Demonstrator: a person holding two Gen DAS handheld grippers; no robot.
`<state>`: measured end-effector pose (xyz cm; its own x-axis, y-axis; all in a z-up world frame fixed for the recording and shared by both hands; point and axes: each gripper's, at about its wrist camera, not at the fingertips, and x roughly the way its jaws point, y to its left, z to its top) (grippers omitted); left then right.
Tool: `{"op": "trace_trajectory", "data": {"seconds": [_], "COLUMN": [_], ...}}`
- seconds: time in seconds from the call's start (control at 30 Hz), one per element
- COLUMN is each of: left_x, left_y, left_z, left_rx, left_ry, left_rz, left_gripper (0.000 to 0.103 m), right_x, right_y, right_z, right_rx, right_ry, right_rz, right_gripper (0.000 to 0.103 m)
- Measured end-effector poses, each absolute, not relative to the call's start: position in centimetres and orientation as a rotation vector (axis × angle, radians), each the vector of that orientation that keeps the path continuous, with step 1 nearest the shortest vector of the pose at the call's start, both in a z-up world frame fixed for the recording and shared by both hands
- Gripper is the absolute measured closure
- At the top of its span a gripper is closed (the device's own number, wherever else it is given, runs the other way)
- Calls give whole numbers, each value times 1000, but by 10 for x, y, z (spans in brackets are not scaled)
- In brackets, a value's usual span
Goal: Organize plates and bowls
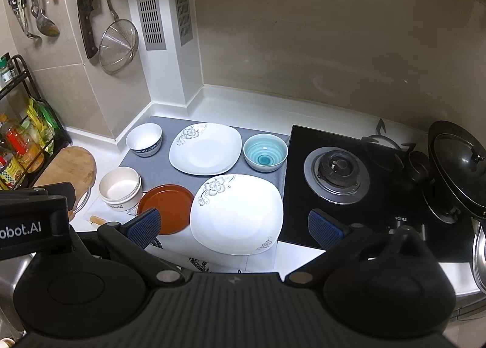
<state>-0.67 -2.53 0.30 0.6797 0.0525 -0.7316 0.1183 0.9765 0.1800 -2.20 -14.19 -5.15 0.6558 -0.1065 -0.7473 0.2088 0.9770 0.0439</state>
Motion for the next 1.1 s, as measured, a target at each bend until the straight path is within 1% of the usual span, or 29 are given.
{"op": "trace_trajectory", "data": {"seconds": [1.1], "left_x": [-17], "left_y": [-41], "left_z": [-3], "left_rx": [217], "left_ry": [842], "left_rz": [-30], "left_gripper": [4], "right_x": [-34], "right_y": [-158], "right_z": [-62], "right_rx": [151], "right_ry": [853], "right_rz": [-173], "right_gripper": [0]}}
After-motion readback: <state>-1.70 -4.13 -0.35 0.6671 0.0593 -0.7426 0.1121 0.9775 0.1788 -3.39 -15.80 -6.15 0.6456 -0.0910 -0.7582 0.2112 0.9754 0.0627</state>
